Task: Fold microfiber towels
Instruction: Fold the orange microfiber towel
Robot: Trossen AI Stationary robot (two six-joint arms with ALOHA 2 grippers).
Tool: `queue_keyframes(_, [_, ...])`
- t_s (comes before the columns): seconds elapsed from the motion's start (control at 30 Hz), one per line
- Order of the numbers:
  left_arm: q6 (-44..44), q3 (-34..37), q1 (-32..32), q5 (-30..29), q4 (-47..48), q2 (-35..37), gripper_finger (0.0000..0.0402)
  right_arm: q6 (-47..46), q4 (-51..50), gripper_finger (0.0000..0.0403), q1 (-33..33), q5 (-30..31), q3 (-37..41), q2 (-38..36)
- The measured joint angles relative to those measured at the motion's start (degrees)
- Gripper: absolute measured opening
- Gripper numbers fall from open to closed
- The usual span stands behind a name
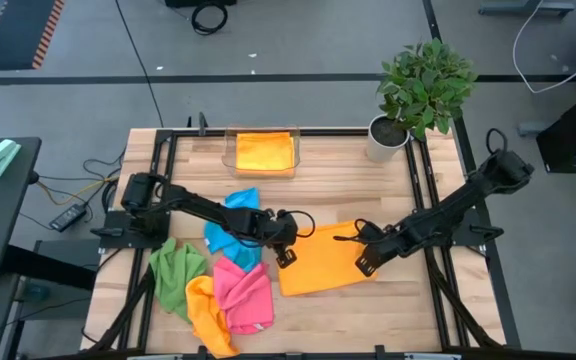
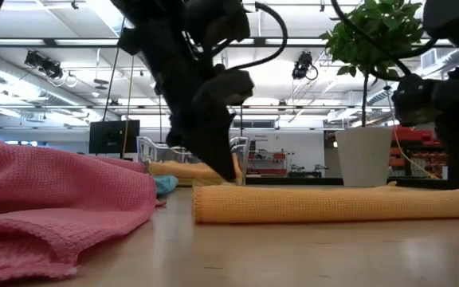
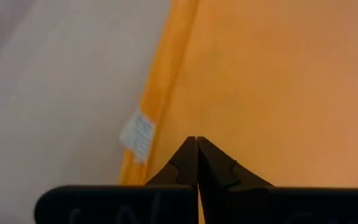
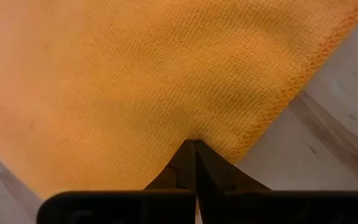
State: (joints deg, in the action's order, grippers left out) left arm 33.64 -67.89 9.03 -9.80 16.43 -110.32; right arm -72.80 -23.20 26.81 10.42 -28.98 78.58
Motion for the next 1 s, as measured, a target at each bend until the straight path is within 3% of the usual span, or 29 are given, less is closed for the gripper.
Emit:
queue_keyframes(0.17, [4.01, 2.57, 2.05, 2.29, -3.33, -1.71, 0.0006, 8.17, -4.0, 0.0001, -6.34, 3.14, -0.55, 0.04])
queue_keyframes(0.33, [7.92, 2.62, 4.86, 2.99, -5.35, -2.06, 0.0007, 25.86, -8.94, 0.0, -20.5, 7.91, -2.19, -3.7])
queue_keyframes(0.43, [7.35, 1.89, 5.42, 6.21, -8.25, -2.08, 0.0006, 35.86, -10.21, 0.0, -28.69, 6.52, -4.45, -6.03])
queue_keyframes(0.53, [1.68, 0.3, 5.4, 5.9, -10.88, -0.12, 0.0004, 39.8, -11.95, 0.0, -31.55, 3.0, -8.61, -9.71])
queue_keyframes(0.63, [-4.4, -0.91, 3.7, 3.36, -9.79, 3.44, 0.0007, 32.88, -16.38, 0.0, -27.1, -1.77, -9.92, -13.2])
queue_keyframes(0.73, [-7.52, -0.52, 1.53, 1.88, -7.52, 4.61, 0.0005, 18.71, -16.65, 0.0, -16.51, -3.04, -7.57, -14.7])
queue_keyframes(0.87, [-8.51, 2.44, -0.67, 7.7, -10.93, 2.28, 0.0006, 5.83, -14.18, 0.0, -4.93, -0.34, -4.03, -13.36])
queue_keyframes(1.0, [-6.86, 4.29, -1.15, 11.32, -14.23, 0.07, 0.0004, -0.48, -13.62, 0.0, -1.67, 3.21, -1.74, -11.89])
